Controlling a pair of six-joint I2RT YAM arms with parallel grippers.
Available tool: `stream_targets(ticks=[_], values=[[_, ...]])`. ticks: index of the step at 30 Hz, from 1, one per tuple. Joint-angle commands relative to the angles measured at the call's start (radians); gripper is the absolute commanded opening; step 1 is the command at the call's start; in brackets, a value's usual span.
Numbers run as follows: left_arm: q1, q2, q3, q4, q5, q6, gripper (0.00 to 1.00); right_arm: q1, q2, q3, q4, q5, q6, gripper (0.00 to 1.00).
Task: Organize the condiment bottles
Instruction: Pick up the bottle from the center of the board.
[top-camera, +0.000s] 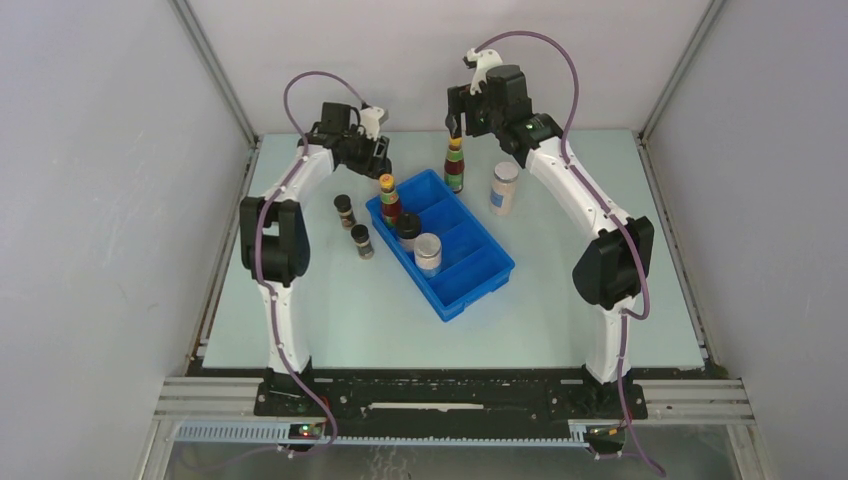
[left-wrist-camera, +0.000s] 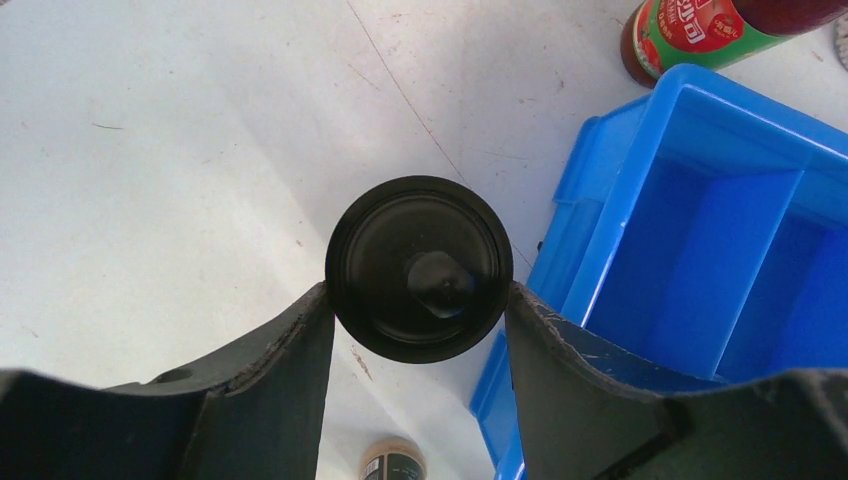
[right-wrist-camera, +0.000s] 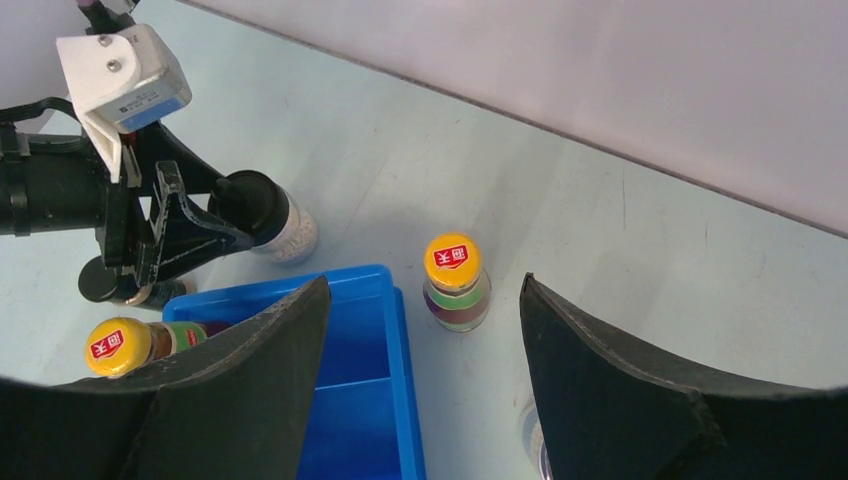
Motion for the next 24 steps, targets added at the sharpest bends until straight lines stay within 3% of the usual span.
stream_targets(ticks=[1,24], values=[[-0.004,-0.107,-0.018,0.063,-0.023,-0.024,0.0,0.0,-0.052,-0.014,0.04,-0.003,0.005,0.78],[-0.009,-0.23,-0.026,0.086,-0.108,-0.062,0.0,-0.015,-0.139,-0.122,0.085,-0.011,0.032,0.78]])
